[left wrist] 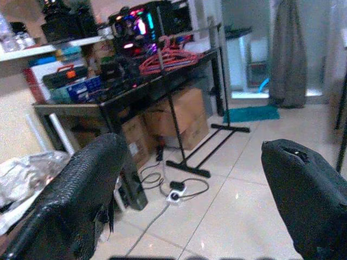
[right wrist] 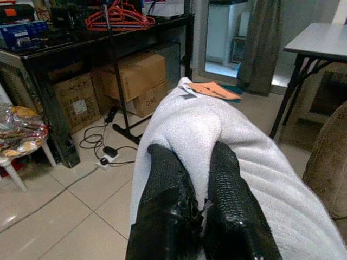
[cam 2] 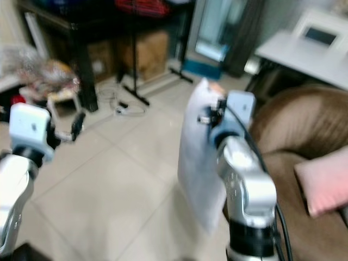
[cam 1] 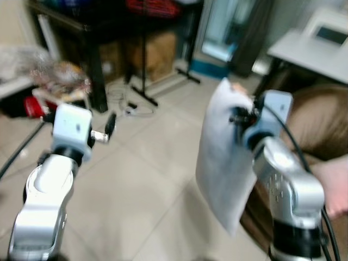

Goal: Move the pillow to the sofa from floor

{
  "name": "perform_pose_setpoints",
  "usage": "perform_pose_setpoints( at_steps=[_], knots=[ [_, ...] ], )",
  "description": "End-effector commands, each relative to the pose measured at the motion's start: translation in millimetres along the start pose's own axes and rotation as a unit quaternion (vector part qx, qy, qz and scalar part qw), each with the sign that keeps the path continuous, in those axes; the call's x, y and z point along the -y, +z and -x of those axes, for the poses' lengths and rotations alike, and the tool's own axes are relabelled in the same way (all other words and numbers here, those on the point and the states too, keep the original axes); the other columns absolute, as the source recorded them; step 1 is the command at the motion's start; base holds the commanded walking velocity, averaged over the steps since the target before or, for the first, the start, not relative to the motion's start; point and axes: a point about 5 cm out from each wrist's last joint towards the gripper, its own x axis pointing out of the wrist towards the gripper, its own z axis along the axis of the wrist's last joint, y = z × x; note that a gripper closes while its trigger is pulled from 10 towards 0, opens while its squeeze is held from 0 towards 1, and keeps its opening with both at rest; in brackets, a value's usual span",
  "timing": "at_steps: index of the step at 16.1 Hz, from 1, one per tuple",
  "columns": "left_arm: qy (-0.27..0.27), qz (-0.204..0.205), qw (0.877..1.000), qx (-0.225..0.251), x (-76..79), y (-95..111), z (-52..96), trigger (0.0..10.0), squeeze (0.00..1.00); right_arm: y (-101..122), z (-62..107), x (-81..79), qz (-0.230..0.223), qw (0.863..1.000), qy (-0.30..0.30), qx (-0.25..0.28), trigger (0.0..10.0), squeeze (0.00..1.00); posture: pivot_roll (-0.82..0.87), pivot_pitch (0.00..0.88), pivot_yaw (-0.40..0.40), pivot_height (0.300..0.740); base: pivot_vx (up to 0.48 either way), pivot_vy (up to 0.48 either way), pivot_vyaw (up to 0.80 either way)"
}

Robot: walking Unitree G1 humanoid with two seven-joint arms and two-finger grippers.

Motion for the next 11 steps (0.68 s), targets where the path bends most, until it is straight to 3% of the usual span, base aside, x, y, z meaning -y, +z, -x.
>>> perform_pose_setpoints(
  at_steps=[1, 3, 11],
  knots=[
    [-0.007, 0.005, 1.000, 0.001, 4.9, 1.3, -0.7, 10.0, 0.00, 11.9, 0.7, 2.4, 0.002, 1.000, -0.001, 0.030, 10.0, 0.00, 0.01, 0.000, -0.072, 0.740, 0.000, 0.000, 0.00],
    [-0.004, 0.008, 1.000, -0.012, 2.8, -2.9, -0.7, 10.0, 0.00, 11.8, 0.1, -0.9, 0.005, 1.000, 0.007, 0.030, 10.0, 0.00, 0.01, 0.000, -0.074, 0.740, 0.000, 0.000, 0.00],
    [-0.012, 0.013, 1.000, -0.009, 2.9, -1.8, -2.0, 10.0, 0.00, 11.9, -1.0, -2.4, 0.006, 0.999, 0.010, 0.031, 10.0, 0.00, 0.01, 0.000, -0.076, 0.740, 0.286, 0.000, 0.00]
  ],
)
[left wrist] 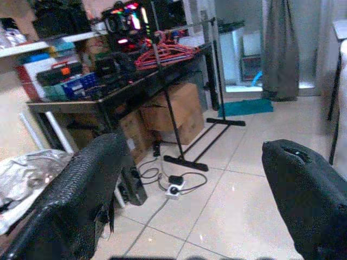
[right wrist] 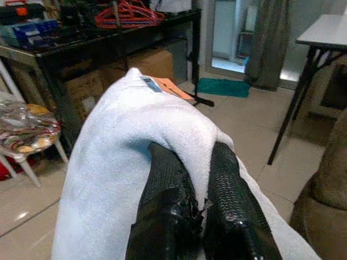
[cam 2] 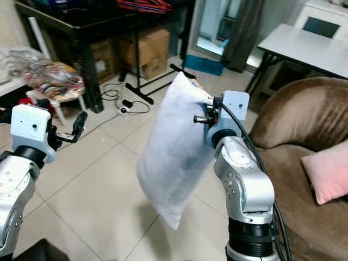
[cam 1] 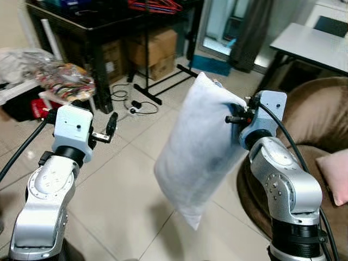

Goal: Move the pillow to the sofa from floor

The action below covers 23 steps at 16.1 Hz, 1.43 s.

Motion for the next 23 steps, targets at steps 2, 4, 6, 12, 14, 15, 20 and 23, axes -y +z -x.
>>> perform_pose_setpoints(
  at_steps=[2, 4, 6, 12, 14, 15, 20, 23],
  knots=[
    [-0.009, 0.003, 1.000, 0.002, 2.0, 1.8, -2.0, 10.0, 0.00, 14.7, 0.9, 1.5, 0.001, 0.999, -0.004, 0.037, 10.0, 0.00, 0.01, 0.000, -0.076, 0.740, 0.322, 0.000, 0.00],
    [-0.010, 0.002, 1.000, 0.002, 2.1, 1.9, -2.1, 10.0, 0.00, 13.8, 0.3, 1.7, 0.002, 0.999, -0.006, 0.033, 10.0, 0.00, 0.01, 0.000, -0.076, 0.740, 0.332, 0.000, 0.00],
    [-0.011, 0.002, 1.000, 0.001, 2.2, 1.7, -1.9, 10.0, 0.00, 12.4, -0.7, 1.7, 0.001, 1.000, -0.008, 0.026, 10.0, 0.00, 0.01, 0.000, -0.076, 0.740, 0.343, 0.000, -0.79],
    [-0.016, 0.002, 1.000, -0.001, 3.8, 1.0, -1.3, 10.0, 0.00, 12.2, -1.5, 3.0, -0.002, 1.000, -0.012, 0.023, 10.0, 0.00, 0.01, 0.000, -0.076, 0.740, 0.346, 0.000, -0.79],
    [-0.018, 0.002, 1.000, -0.002, 4.6, 0.8, -1.1, 10.0, 0.00, 12.0, -1.7, 3.7, -0.002, 1.000, -0.013, 0.022, 10.0, 0.00, 0.01, 0.000, -0.077, 0.740, 0.345, 0.000, -0.79],
    [-0.019, 0.002, 1.000, -0.002, 4.8, 0.8, -1.1, 10.0, 0.00, 12.0, -1.9, 3.9, -0.002, 1.000, -0.013, 0.022, 10.0, 0.00, 0.01, 0.000, -0.077, 0.740, 0.345, 0.000, -0.79],
    [-0.022, 0.001, 1.000, -0.003, 5.3, 0.3, -0.3, 10.0, 0.00, 11.9, -3.0, 3.9, 0.002, 1.000, -0.014, 0.022, 10.0, 0.00, 0.01, 0.000, -0.078, 0.740, 0.344, 0.000, -0.79],
    [-0.029, -0.001, 1.000, -0.004, 7.4, 0.1, 0.2, 10.0, 0.00, 11.9, -3.1, 4.9, 0.010, 0.999, -0.016, 0.027, 10.0, 0.00, 0.02, 0.000, -0.078, 0.740, 0.346, 0.000, -0.20]
  ],
)
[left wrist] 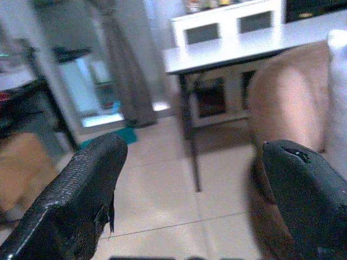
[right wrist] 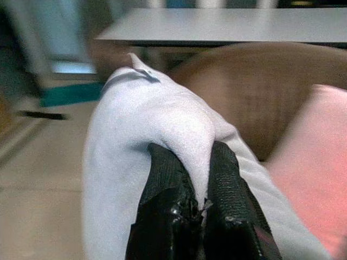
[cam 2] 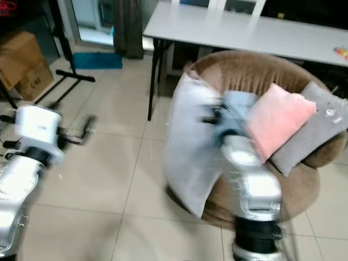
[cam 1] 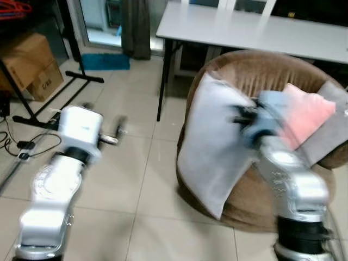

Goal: Move the pillow to the sofa from floor

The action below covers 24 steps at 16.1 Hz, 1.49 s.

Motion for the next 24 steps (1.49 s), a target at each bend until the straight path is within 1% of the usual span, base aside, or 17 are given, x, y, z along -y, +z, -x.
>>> perform_pose_setpoints(
  at_steps=[1, 14, 22, 24],
  knots=[
    [0.009, -0.010, 1.000, 0.000, -5.9, 1.8, 2.2, 10.0, 0.00, 15.7, 1.5, -13.9, -0.005, 0.999, 0.027, 0.041, 10.0, 0.00, 0.02, 0.000, -0.078, 0.740, 0.345, 0.000, 0.00],
    [-0.012, -0.013, 1.000, -0.001, -0.9, 0.8, 3.1, 10.0, 0.00, 14.3, 0.3, -15.0, -0.004, 0.999, 0.025, 0.040, 10.0, 0.00, 0.03, 0.000, -0.077, 0.740, 0.346, 0.000, 0.00],
    [-0.020, -0.014, 1.000, -0.004, -0.7, 0.3, 1.8, 10.0, 0.00, 14.6, -1.8, -16.0, -0.005, 0.999, 0.025, 0.038, 10.0, 0.00, 0.03, 0.000, -0.073, 0.740, 0.348, 0.000, -0.73],
    [-0.021, -0.014, 1.000, -0.004, -0.8, 0.4, 1.6, 10.0, 0.00, 14.7, -1.6, -16.6, -0.003, 0.999, 0.026, 0.043, 10.0, 0.00, 0.03, 0.000, -0.071, 0.740, 0.347, 0.000, 0.00]
  ],
)
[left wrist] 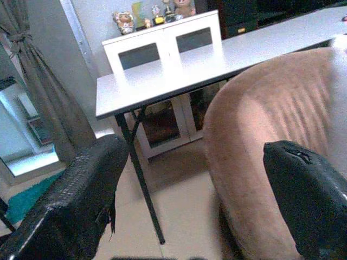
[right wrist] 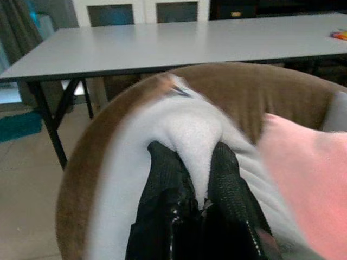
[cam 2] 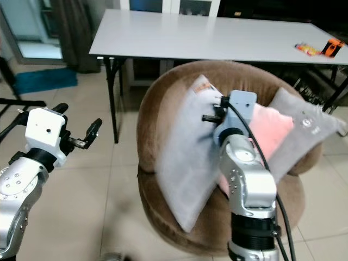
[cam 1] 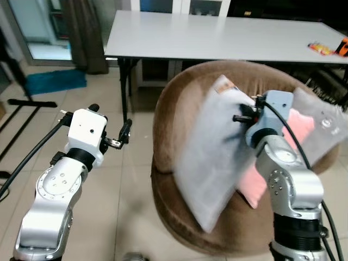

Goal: Move the pillow to the sofa from floor

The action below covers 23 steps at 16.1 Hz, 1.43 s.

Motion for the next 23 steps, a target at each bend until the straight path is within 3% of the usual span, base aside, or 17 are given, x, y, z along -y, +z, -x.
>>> perform_pose_setpoints(
  at_steps=[1, 7, 12, 14, 15, 16, 17, 18, 19, 20, 21, 22, 23],
  knots=[
    [-0.003, 0.000, 1.000, 0.003, 0.0, 2.5, -1.1, 10.0, 0.00, 15.7, 1.4, -2.0, 0.004, 0.999, 0.007, 0.040, 10.0, 0.00, 0.03, 0.000, -0.071, 0.740, 0.349, 0.000, 0.00],
    [-0.018, -0.004, 1.000, -0.002, 1.4, 1.3, -1.3, 10.0, 0.00, 15.8, 0.0, -4.5, 0.001, 0.999, 0.012, 0.041, 10.0, 0.00, 0.03, 0.000, -0.066, 0.740, 0.348, 0.000, 0.00],
    [-0.151, -0.010, 0.988, -0.009, 26.7, -1.3, -2.8, 10.0, 0.00, 12.2, -24.5, -15.1, -0.044, 0.998, 0.046, 0.028, 10.0, 0.00, 0.04, 0.000, -0.047, 0.740, 0.000, 0.000, 0.00],
    [-0.208, 0.000, 0.978, -0.005, 31.6, 0.6, -5.4, 10.0, 0.00, -1.4, -45.3, -6.8, -0.040, 0.999, 0.035, 0.003, 10.0, 0.00, 0.05, 0.000, -0.042, 0.740, 0.000, 0.000, 0.00],
    [-0.235, 0.025, 0.972, -0.002, 32.4, 0.5, -7.6, 10.0, 0.00, -9.4, -55.2, -1.1, -0.049, 0.998, 0.022, -0.016, 10.0, 0.00, 0.05, 0.000, -0.044, 0.740, 0.000, 0.000, 0.00],
    [-0.283, 0.048, 0.958, -0.006, 33.9, -1.4, -9.1, 10.0, 0.00, -21.9, -68.3, 5.0, -0.050, 0.998, 0.007, -0.043, 10.0, 0.00, 0.04, 0.000, -0.038, 0.740, 0.000, 0.000, 0.00],
    [-0.312, 0.043, 0.949, -0.014, 34.5, -3.6, -8.9, 10.0, 0.00, -30.8, -75.1, 8.6, -0.051, 0.997, 0.005, -0.059, 10.0, 0.00, 0.04, 0.000, -0.037, 0.740, 0.000, 0.000, 0.00],
    [-0.318, 0.027, 0.947, -0.021, 32.9, -5.8, -10.4, 10.0, 0.00, -37.0, -78.4, 11.4, -0.052, 0.996, 0.004, -0.069, 10.0, 0.00, 0.04, 0.000, -0.037, 0.740, 0.000, 0.000, 0.00],
    [-0.313, -0.010, 0.949, -0.033, 25.0, -9.5, -18.8, 10.0, 0.00, -58.4, -82.3, 22.1, -0.052, 0.993, 0.002, -0.102, 10.0, 0.00, 0.05, 0.000, -0.041, 0.740, 0.000, 0.000, 0.00],
    [-0.311, -0.014, 0.950, -0.033, 23.4, -9.6, -20.5, 10.0, 0.00, -63.5, -81.9, 25.0, -0.050, 0.993, 0.000, -0.110, 10.0, 0.00, 0.05, 0.000, -0.041, 0.740, 0.000, 0.000, 0.00],
    [-0.313, -0.013, 0.949, -0.032, 22.5, -8.6, -21.5, 10.0, 0.00, -71.0, -81.0, 29.5, -0.052, 0.991, 0.003, -0.121, 10.0, 0.20, 0.07, 0.000, -0.045, 0.740, 0.000, 0.000, 0.00],
    [-0.323, -0.007, 0.946, -0.027, 22.1, -6.0, -20.4, 10.0, 0.00, -76.8, -80.5, 41.5, -0.019, 0.991, -0.004, -0.130, 10.0, 1.00, 0.08, 0.000, -0.048, 0.740, 0.000, 0.000, 0.00],
    [-0.324, -0.006, 0.946, -0.027, 22.0, -5.5, -20.0, 10.0, 0.00, -76.9, -80.5, 44.3, 0.000, 0.991, -0.005, -0.132, 10.0, 1.00, 0.08, 0.000, -0.048, 0.740, 0.000, 0.000, 0.00]
  ],
)
